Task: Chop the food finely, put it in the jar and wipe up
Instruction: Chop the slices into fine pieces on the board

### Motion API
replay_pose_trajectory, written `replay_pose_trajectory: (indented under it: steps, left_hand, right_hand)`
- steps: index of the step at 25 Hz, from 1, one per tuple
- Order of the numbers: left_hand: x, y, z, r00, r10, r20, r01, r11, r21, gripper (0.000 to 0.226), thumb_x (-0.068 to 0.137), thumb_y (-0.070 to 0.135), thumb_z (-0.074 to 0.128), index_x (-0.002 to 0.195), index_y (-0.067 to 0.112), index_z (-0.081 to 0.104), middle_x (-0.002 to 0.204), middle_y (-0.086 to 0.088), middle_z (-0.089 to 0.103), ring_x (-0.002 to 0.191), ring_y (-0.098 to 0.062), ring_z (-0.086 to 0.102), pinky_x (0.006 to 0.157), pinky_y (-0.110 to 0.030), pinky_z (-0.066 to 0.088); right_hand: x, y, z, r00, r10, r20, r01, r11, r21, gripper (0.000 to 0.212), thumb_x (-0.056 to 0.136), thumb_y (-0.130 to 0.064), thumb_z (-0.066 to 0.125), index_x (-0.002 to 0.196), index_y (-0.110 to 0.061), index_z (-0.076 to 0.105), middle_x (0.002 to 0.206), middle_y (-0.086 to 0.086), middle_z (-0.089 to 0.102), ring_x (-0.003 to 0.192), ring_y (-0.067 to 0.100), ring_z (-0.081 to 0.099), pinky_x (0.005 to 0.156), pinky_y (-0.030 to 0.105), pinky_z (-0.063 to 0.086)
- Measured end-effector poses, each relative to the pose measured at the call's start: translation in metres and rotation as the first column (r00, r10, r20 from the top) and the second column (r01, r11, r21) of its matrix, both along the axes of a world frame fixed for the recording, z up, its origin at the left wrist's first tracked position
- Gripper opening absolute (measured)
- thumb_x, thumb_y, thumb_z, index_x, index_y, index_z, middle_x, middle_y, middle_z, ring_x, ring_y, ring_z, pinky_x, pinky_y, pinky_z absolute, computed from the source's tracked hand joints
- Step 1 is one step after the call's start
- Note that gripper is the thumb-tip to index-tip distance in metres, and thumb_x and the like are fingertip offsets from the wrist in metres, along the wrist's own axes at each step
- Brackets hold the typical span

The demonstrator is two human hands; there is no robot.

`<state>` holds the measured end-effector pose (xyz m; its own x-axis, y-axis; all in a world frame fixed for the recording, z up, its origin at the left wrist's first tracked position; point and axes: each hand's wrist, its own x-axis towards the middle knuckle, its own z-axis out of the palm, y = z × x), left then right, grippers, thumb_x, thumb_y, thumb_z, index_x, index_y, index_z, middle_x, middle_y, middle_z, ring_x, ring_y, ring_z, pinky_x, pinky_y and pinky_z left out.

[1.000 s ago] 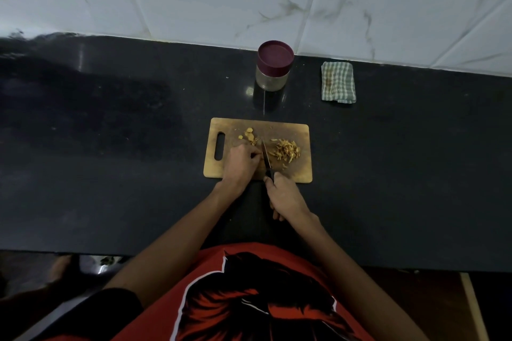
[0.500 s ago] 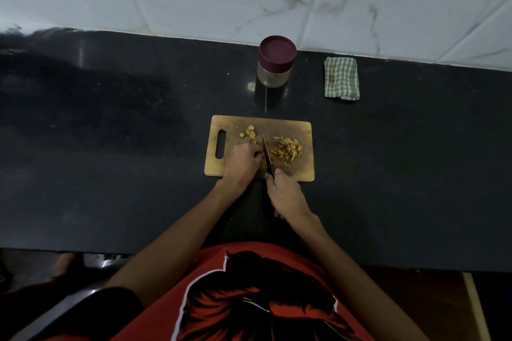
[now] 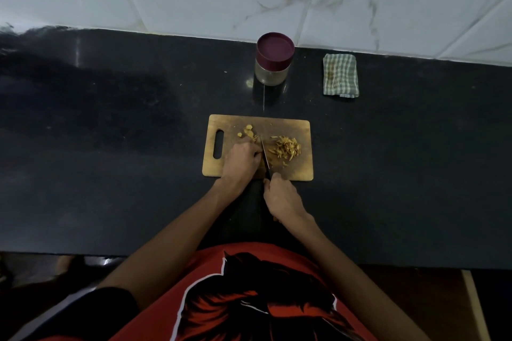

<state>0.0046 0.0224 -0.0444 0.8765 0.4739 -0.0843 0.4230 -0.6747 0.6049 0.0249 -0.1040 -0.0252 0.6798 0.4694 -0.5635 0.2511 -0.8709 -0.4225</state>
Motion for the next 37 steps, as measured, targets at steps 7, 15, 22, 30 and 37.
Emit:
replay_pose_trajectory:
  steps: [7, 15, 22, 30, 37]
  left_hand:
    - [-0.001, -0.001, -0.003, 1.000, 0.022, -0.003, -0.022, 1.000, 0.019, 0.018, 0.092, 0.015, 0.055, 0.092, 0.010, 0.072, 0.103, -0.002, 0.062, 0.084, -0.012, 0.059, 0.077, -0.031, 0.052]
    - [-0.003, -0.002, -0.010, 0.997, 0.077, 0.027, -0.077, 0.997, 0.006, 0.015, 0.089, 0.014, 0.060, 0.099, 0.013, 0.071, 0.106, -0.003, 0.064, 0.091, -0.015, 0.061, 0.081, -0.036, 0.053]
    - [-0.003, 0.001, -0.014, 0.997, 0.068, 0.025, -0.068, 0.998, -0.009, 0.017, 0.089, 0.015, 0.060, 0.100, 0.013, 0.072, 0.106, -0.002, 0.066, 0.090, -0.014, 0.062, 0.081, -0.037, 0.054]
    - [-0.004, 0.000, -0.013, 0.998, 0.051, 0.023, -0.051, 0.999, -0.009, 0.019, 0.090, 0.014, 0.057, 0.102, 0.013, 0.072, 0.105, 0.000, 0.063, 0.087, -0.013, 0.061, 0.081, -0.036, 0.052]
    - [-0.002, 0.000, -0.010, 0.998, 0.056, 0.041, -0.057, 0.998, 0.023, 0.017, 0.088, 0.013, 0.060, 0.099, 0.012, 0.073, 0.100, -0.002, 0.063, 0.088, -0.013, 0.058, 0.080, -0.030, 0.049]
  right_hand:
    - [-0.008, -0.015, -0.002, 1.000, -0.029, -0.011, 0.029, 1.000, 0.004, 0.031, 0.106, -0.032, 0.035, 0.110, -0.007, 0.052, 0.105, 0.014, 0.064, 0.093, 0.030, 0.065, 0.078, 0.043, 0.054]
    - [0.000, -0.010, 0.008, 0.996, -0.064, -0.060, 0.068, 0.995, 0.069, 0.029, 0.105, -0.035, 0.035, 0.102, -0.011, 0.051, 0.090, 0.011, 0.065, 0.060, 0.024, 0.069, 0.055, 0.037, 0.057]
    - [0.004, -0.004, 0.008, 0.998, -0.018, -0.062, 0.021, 0.999, 0.045, 0.029, 0.105, -0.033, 0.034, 0.103, -0.010, 0.051, 0.091, 0.014, 0.066, 0.054, 0.023, 0.066, 0.047, 0.033, 0.051]
    - [0.004, -0.002, 0.004, 0.998, -0.029, -0.064, 0.033, 0.997, 0.073, 0.028, 0.105, -0.033, 0.036, 0.101, -0.010, 0.052, 0.093, 0.013, 0.065, 0.074, 0.029, 0.068, 0.070, 0.049, 0.058]
    - [0.006, -0.001, 0.001, 0.999, -0.018, -0.047, 0.023, 0.994, 0.104, 0.026, 0.105, -0.031, 0.036, 0.100, -0.011, 0.052, 0.090, 0.010, 0.063, 0.073, 0.026, 0.066, 0.070, 0.049, 0.058]
